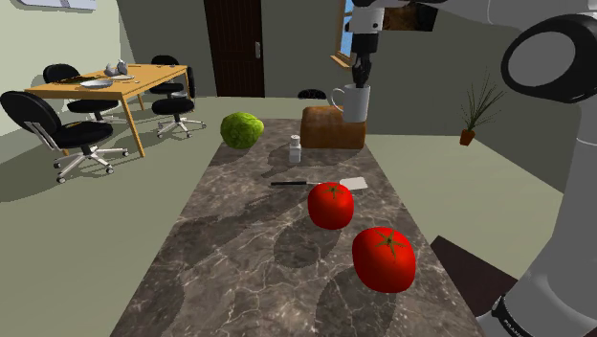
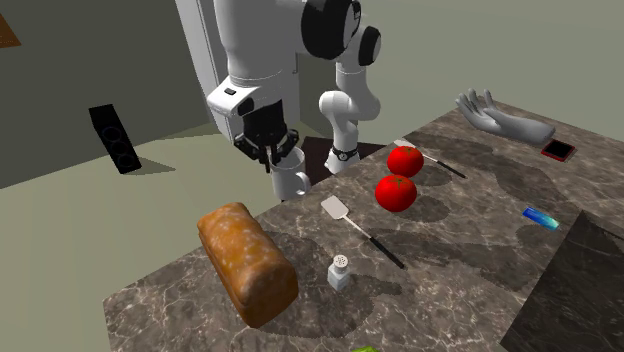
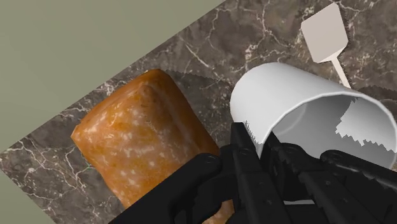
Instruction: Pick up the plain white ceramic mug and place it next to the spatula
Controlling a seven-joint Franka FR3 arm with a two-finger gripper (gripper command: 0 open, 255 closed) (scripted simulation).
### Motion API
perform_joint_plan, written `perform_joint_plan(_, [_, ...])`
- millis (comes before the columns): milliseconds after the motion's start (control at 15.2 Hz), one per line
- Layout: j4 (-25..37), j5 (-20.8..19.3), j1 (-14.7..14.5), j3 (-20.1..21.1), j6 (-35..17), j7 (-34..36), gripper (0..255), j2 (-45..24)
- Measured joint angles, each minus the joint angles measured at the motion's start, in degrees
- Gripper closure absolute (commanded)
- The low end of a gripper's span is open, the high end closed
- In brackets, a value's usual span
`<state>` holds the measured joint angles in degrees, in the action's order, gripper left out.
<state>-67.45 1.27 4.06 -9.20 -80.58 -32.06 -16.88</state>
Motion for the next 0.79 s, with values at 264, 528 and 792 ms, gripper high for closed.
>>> perform_joint_plan(264, [0.1, -0.2, -1.0, 0.4, 1.4, 1.3, 255, 1.3])
perform_joint_plan(528, [-8.5, -1.1, -4.0, 1.9, -0.8, 5.5, 255, 7.7])
perform_joint_plan(792, [-16.7, -1.7, -7.3, 4.3, -2.9, 11.1, 255, 13.7])
